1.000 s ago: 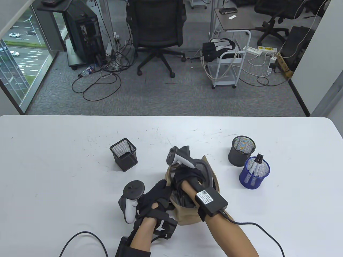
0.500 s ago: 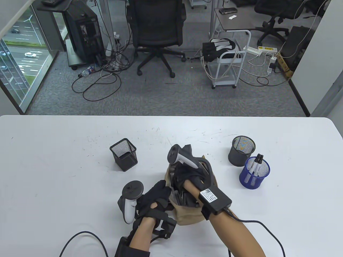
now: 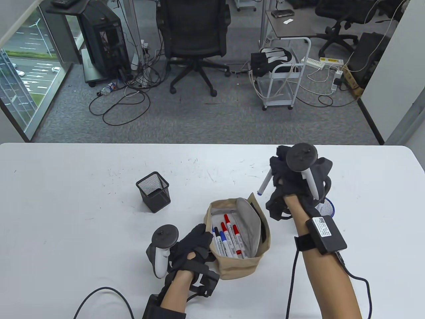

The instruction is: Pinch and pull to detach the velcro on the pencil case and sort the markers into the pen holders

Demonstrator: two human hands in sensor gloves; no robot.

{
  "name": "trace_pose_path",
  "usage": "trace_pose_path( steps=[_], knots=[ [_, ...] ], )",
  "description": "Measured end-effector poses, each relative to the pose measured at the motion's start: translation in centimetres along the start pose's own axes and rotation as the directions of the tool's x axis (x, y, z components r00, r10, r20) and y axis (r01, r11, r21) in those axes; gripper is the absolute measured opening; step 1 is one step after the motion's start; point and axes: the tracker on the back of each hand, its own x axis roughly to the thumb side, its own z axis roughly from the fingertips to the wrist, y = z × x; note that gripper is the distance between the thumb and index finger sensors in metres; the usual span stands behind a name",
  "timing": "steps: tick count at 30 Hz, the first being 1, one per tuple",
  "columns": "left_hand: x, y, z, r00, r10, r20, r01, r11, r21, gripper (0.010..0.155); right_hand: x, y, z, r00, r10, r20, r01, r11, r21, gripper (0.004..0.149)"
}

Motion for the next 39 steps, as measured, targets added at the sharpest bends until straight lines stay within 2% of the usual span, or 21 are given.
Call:
trace_pose_path(
  steps=[4, 8, 10, 13, 14, 18, 22, 26, 31, 36, 39],
  knots=[
    [0.0, 0.1, 0.1, 1.000, 0.005, -0.002, -0.005, 1.000, 0.002, 0.067, -2.4, -0.1, -2.4, 0.996, 0.039, -0.077, -0.046, 0.995, -0.090, 0.046],
    [0.0, 0.0, 0.1, 1.000, -0.016, 0.002, 0.016, 1.000, 0.012, 0.067, -4.0, 0.9, -4.1, 0.975, 0.165, -0.152, -0.186, 0.973, -0.139, 0.046],
    [0.1, -0.1, 0.1, 1.000, -0.020, 0.004, 0.020, 1.000, 0.009, 0.067, -4.7, 1.8, -4.9, 0.961, 0.217, -0.171, -0.239, 0.963, -0.121, 0.047],
    [0.1, -0.1, 0.0, 1.000, -0.017, 0.001, 0.017, 1.000, 0.003, 0.067, -5.2, 2.3, -5.4, 0.956, 0.223, -0.190, -0.235, 0.971, -0.045, 0.057],
    [0.1, -0.1, 0.0, 1.000, -0.016, 0.000, 0.016, 1.000, 0.002, 0.067, -5.1, 2.2, -5.3, 0.961, 0.209, -0.181, -0.221, 0.974, -0.051, 0.058],
    [0.1, -0.1, 0.0, 1.000, -0.024, 0.001, 0.024, 1.000, 0.000, 0.067, -3.5, 1.6, -4.3, 0.971, 0.189, -0.148, -0.192, 0.981, -0.004, 0.056],
    [0.3, -0.3, 0.1, 0.999, -0.045, 0.007, 0.045, 0.999, 0.007, 0.067, -0.1, 1.2, -1.2, 0.992, 0.126, 0.002, -0.126, 0.990, 0.066, 0.054],
    [0.2, -0.2, 0.1, 0.999, -0.040, 0.006, 0.040, 0.999, 0.008, 0.067, 3.6, 2.1, 2.5, 0.982, 0.101, 0.158, -0.133, 0.970, 0.204, 0.052],
    [0.2, -0.2, 0.1, 0.999, -0.032, 0.005, 0.032, 0.999, 0.009, 0.067, 7.1, 5.4, 6.5, 0.956, 0.090, 0.279, -0.212, 0.869, 0.447, 0.051],
    [0.2, -0.1, 0.1, 1.000, -0.029, 0.006, 0.029, 1.000, 0.010, 0.067, 8.0, 10.9, 8.1, 0.941, 0.147, 0.303, -0.319, 0.678, 0.662, 0.051],
    [0.2, -0.1, 0.1, 1.000, -0.026, 0.006, 0.026, 1.000, 0.010, 0.067, 7.5, 14.5, 8.3, 0.936, 0.192, 0.296, -0.352, 0.580, 0.735, 0.051]
  ],
)
